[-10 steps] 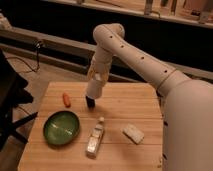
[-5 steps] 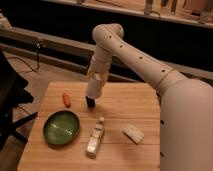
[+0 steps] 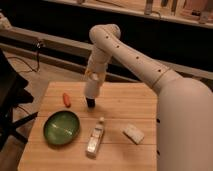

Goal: Place the ceramic cup over the eraser

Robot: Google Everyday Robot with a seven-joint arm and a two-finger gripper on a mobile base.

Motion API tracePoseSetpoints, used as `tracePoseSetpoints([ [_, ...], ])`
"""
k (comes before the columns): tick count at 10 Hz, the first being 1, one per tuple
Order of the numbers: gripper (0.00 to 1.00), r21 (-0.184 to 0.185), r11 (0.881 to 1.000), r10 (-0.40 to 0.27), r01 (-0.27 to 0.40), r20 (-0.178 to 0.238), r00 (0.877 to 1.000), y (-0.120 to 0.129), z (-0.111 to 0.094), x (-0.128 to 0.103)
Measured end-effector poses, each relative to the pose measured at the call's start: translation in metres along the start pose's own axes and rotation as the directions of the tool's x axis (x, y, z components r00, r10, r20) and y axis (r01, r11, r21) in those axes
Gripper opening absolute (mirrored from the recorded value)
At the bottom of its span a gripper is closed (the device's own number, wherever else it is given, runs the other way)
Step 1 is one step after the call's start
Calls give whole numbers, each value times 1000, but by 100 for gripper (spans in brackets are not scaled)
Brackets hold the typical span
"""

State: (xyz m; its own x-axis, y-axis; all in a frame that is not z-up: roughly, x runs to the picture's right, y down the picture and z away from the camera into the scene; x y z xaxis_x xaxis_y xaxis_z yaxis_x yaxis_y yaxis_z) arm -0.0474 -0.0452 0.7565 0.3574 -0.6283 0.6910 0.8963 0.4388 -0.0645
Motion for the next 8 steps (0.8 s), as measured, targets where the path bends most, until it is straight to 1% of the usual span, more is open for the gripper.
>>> tracePoseSetpoints([
  [2, 31, -5, 1000, -12, 12, 14, 1000, -5, 4, -2],
  [4, 52, -11, 1000, -11, 11, 28, 1000, -4, 9, -3],
  [5, 65, -18, 1000, -12, 13, 40, 999, -4, 15, -4],
  [7, 79, -28, 1000, -13, 15, 60, 998, -7, 25, -7],
  [8, 80, -32, 999, -9, 11, 69, 998, -6, 30, -7],
])
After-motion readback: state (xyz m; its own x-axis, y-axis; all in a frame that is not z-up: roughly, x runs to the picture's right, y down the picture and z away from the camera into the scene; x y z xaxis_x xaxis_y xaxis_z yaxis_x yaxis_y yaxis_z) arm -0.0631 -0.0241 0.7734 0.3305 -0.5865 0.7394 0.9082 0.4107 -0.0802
